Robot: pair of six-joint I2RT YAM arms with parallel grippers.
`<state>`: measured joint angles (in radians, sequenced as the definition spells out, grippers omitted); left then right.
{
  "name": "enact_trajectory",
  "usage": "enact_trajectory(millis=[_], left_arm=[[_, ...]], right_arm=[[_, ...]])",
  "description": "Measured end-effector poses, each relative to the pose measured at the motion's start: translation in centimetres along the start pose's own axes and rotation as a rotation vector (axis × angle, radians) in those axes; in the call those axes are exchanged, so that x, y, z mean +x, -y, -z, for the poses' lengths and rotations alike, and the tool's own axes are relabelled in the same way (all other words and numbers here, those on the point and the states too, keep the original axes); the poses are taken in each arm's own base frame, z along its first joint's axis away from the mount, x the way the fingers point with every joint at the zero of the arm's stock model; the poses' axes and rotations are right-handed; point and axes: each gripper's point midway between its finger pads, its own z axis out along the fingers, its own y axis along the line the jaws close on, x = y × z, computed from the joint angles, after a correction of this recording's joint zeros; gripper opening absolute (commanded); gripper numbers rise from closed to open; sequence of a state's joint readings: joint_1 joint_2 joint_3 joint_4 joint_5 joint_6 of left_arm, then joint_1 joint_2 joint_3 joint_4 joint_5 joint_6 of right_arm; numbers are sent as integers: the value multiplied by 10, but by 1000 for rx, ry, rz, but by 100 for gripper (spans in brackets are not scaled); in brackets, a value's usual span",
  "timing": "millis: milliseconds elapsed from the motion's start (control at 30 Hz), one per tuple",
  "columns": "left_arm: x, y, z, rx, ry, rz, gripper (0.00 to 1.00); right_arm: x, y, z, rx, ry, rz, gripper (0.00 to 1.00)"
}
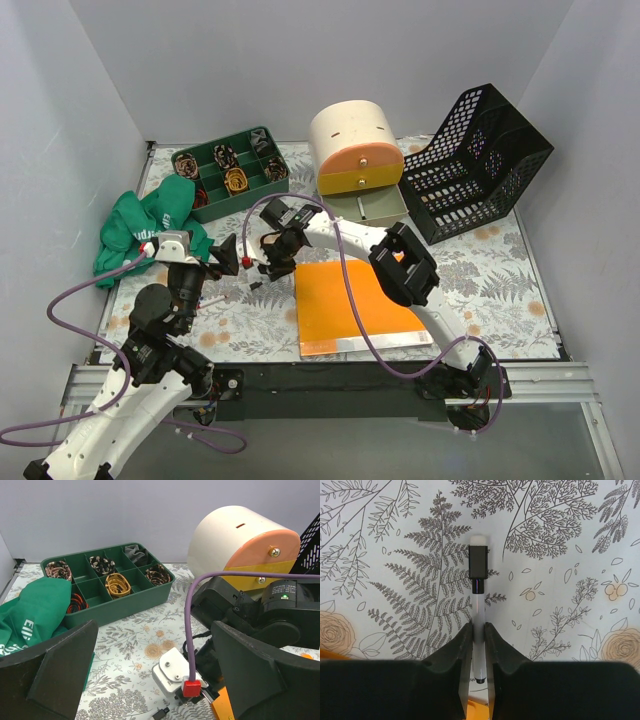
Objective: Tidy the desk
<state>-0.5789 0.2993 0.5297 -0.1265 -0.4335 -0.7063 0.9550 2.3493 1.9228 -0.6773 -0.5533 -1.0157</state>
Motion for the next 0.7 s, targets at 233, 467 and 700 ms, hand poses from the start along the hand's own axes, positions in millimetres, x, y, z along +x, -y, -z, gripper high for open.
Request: enact_trajectory(millis=[233, 467, 700], left_arm=[[0, 0, 0, 0, 0, -1, 98], [2, 0, 0, -1, -2, -2, 98], [2, -1, 2, -1, 3, -2, 98]], right_arm=[[0, -5, -1, 12, -20, -121, 5], [-5, -6, -1, 28, -27, -189, 1], [-25, -11, 15, 29, 12, -238, 1]])
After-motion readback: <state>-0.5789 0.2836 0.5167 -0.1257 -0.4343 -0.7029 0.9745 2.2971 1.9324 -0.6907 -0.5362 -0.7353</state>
